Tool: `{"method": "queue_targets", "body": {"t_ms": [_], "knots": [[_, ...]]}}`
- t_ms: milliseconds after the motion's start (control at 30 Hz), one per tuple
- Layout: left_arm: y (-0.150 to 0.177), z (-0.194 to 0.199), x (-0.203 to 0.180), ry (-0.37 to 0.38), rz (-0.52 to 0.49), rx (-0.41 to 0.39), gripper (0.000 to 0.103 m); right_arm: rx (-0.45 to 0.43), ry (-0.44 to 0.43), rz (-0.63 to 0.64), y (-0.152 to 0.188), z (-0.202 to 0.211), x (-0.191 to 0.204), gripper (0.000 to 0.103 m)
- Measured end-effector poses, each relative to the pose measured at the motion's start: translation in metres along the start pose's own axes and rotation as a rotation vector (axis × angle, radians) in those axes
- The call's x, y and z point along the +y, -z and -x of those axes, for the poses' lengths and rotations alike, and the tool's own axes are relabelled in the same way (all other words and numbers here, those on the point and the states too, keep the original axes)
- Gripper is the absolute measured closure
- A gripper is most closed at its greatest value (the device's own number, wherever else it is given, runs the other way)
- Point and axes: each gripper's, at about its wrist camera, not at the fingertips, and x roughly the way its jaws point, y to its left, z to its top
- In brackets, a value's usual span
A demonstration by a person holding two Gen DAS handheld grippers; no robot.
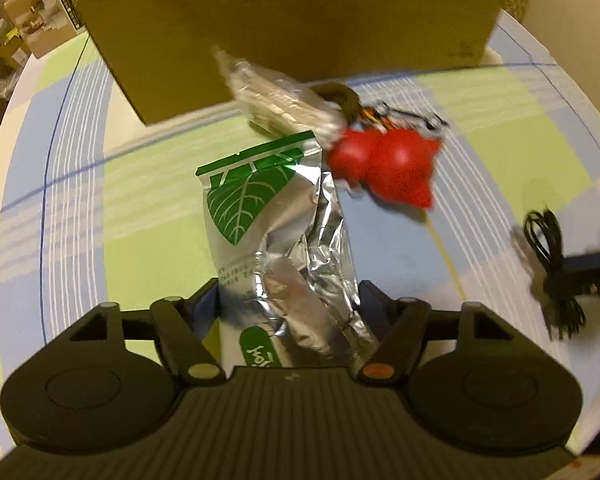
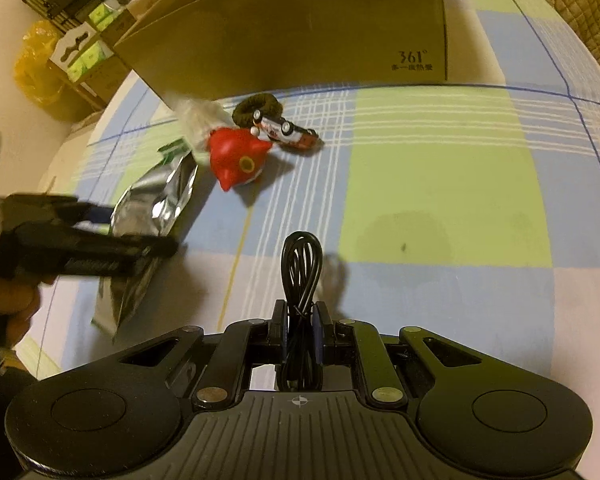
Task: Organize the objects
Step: 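Close left tool on green-leaf foil bag and lift it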
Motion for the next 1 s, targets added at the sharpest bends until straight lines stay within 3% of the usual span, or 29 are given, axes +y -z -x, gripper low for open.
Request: {"method": "queue_targets", "body": {"t_ms": [100,167,233,500,567,800,1000], "knots": [[0.02,0.016,-0.009,0.039,-0.004,0.002,0.046,0.009,0.033,0.001,0.007,0.002,0.001,0.094],[0.031,0.021,-0.012,0.064,0.007,0.005,0.044,0.012,0.043,0.001,0.011,0.002,0.001,0.094],[0.037,0.021,-0.017,0.048,0.018,0.005,0.034,0.012,0.043,-0.002,0.013,0.001,0.002,0.094],[0.028,0.007,-0.017,0.01,0.017,0.017,0.015,0.0,0.041,-0.016,0.018,0.0,0.002,0.094],[0.027,0.006,-0.015,0.019,0.018,0.022,0.018,-0.001,0.039,-0.015,0.018,0.0,0.002,0.094],[0.032,0.023,-0.016,0.015,-0.006,0.001,0.053,-0.003,0.048,0.004,0.019,-0.002,0.006,0.094],[0.036,0.019,-0.018,0.0,-0.009,-0.007,0.05,0.005,0.076,0.04,0.018,-0.008,0.012,0.094]]}}
